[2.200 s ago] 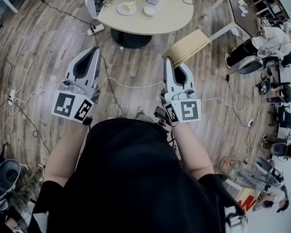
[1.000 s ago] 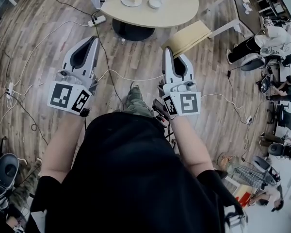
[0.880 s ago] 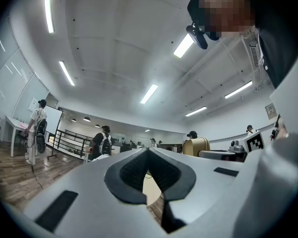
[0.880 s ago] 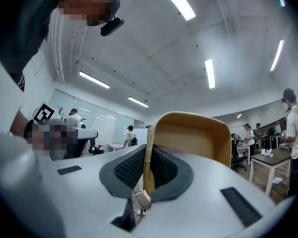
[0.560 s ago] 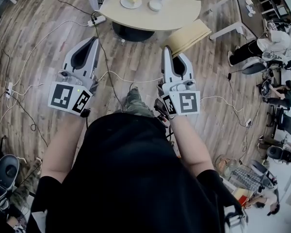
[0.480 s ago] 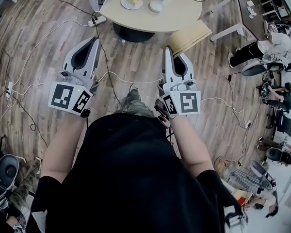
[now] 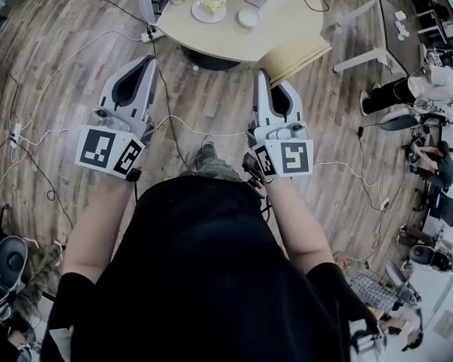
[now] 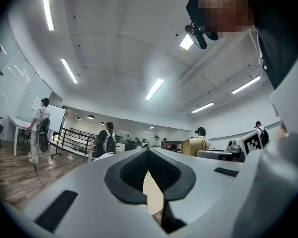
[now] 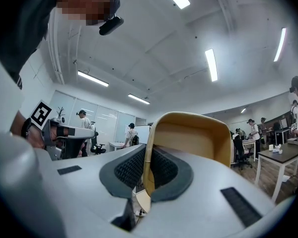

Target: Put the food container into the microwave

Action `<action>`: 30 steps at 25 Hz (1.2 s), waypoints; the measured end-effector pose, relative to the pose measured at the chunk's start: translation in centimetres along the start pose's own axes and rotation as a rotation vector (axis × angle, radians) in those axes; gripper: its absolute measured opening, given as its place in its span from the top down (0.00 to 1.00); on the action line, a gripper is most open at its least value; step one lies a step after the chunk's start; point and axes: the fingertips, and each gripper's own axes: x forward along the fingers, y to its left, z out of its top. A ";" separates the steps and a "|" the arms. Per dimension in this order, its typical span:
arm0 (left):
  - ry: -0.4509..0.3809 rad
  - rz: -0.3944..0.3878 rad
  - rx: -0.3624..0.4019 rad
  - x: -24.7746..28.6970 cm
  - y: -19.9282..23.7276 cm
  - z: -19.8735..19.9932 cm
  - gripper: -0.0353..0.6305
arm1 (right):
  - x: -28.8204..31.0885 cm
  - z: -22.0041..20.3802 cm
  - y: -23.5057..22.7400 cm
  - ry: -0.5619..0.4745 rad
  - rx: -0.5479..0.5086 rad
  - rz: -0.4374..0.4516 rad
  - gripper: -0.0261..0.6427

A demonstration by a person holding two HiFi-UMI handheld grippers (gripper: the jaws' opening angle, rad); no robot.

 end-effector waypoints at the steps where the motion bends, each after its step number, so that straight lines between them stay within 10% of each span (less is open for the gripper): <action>1: 0.002 0.002 0.002 0.5 0.1 -0.1 0.92 | 0.4 -0.1 -0.4 0.000 0.002 0.003 0.91; 30: 0.006 0.138 0.055 16.9 2.6 -3.0 0.92 | 12.7 -5.0 -13.6 0.007 0.052 0.166 0.91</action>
